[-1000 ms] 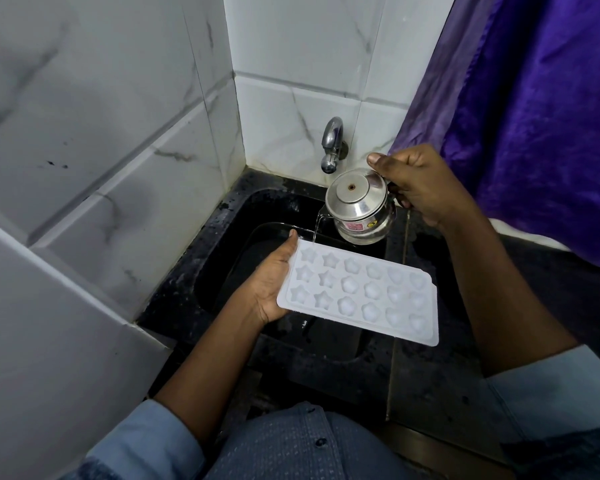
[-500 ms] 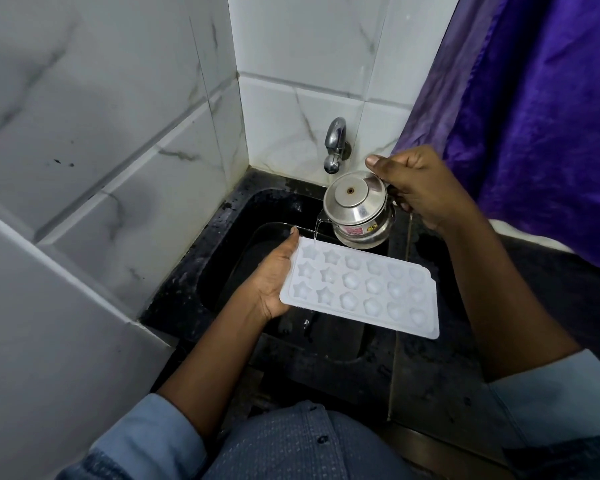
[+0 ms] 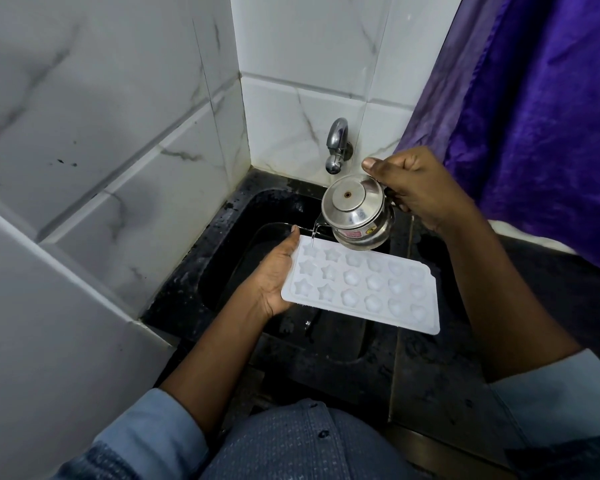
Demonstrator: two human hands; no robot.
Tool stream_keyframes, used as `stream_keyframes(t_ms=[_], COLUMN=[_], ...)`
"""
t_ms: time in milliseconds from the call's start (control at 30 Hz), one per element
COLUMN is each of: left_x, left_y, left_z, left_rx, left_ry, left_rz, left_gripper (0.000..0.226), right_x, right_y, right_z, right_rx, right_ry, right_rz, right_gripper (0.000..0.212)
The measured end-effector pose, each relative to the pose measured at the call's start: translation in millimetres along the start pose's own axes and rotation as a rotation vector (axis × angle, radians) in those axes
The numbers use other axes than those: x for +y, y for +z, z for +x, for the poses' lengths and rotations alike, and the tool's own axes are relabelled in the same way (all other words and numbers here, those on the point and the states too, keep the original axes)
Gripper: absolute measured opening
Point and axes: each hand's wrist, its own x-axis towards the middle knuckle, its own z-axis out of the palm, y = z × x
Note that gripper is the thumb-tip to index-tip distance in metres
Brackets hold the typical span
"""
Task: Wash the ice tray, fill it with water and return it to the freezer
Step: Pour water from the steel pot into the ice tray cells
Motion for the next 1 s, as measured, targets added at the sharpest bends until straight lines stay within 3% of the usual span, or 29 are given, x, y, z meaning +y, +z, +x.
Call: stream_keyframes(t_ms=[1000], left_x=[12.9], left_y=[-5.5], left_z=[-0.4], left_rx=[0.064], left_ry=[0.039], left_rz=[-0.018], left_gripper=[0.07], right_x=[6.5], right_y=[-17.2], right_z=[-3.0], right_rx=[0.008], right_ry=[-0.007], right_rz=[-0.044], right_gripper=[0.064])
